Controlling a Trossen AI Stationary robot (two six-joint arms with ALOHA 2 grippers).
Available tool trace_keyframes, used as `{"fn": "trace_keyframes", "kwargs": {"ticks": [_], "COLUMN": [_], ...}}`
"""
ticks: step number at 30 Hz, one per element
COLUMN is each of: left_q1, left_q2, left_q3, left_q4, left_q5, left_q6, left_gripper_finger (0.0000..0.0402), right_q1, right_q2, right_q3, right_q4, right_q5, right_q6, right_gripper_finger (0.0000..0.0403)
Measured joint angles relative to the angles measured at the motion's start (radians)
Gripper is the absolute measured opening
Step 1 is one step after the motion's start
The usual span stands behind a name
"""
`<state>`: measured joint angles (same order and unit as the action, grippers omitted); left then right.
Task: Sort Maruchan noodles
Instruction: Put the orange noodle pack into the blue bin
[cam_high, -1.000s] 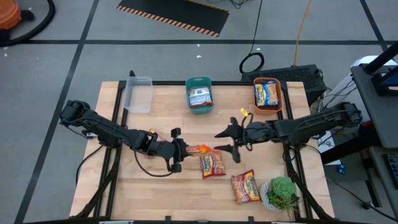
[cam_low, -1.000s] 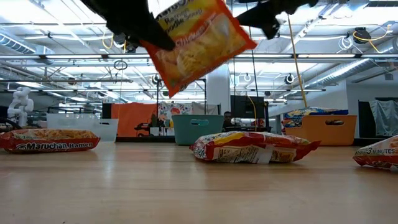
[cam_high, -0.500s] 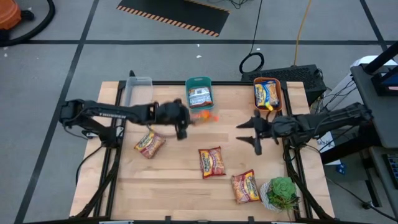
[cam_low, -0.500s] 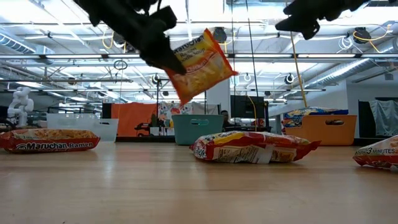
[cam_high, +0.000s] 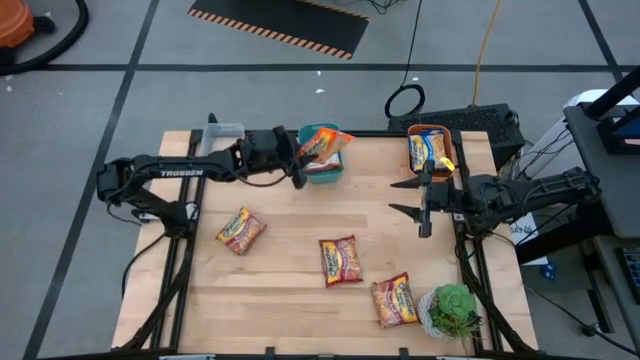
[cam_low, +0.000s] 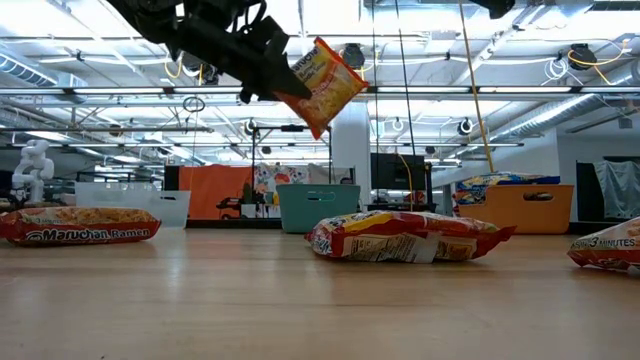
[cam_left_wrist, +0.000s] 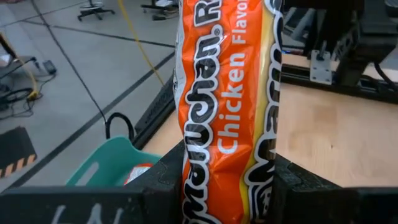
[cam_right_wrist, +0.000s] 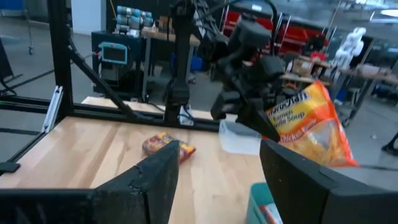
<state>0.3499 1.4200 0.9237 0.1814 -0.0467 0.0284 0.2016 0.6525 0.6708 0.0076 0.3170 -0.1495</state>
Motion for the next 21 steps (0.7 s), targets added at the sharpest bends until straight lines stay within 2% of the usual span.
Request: {"fn": "trace_keyframes", "kwargs": {"ticks": [6,10,21], "left_q1": [0.036,0.039,0.009], "left_q2": [0.0,0.0,0.0], "left_q3": [0.0,0.025,0.199], "left_q4": [0.01,-0.009,-0.18], "left_q5": [0.083,0.091,-0.083], "left_q6": [-0.003,0.063,0.273], "left_gripper_finger": [0.0122,0.0122,0.0122], "right_q1": [0.0,0.0,0.0], "right_q2": [0.0,0.0,0.0], "right_q3": [0.0,0.0,0.0], "right_q4": [0.068,0.133,0.256], "right_q5": [0.0,0.0,0.0], "right_q6": [-0.101,-0.167,-0.355], "right_gripper_finger": [0.0215,0.0215,0.0215]}}
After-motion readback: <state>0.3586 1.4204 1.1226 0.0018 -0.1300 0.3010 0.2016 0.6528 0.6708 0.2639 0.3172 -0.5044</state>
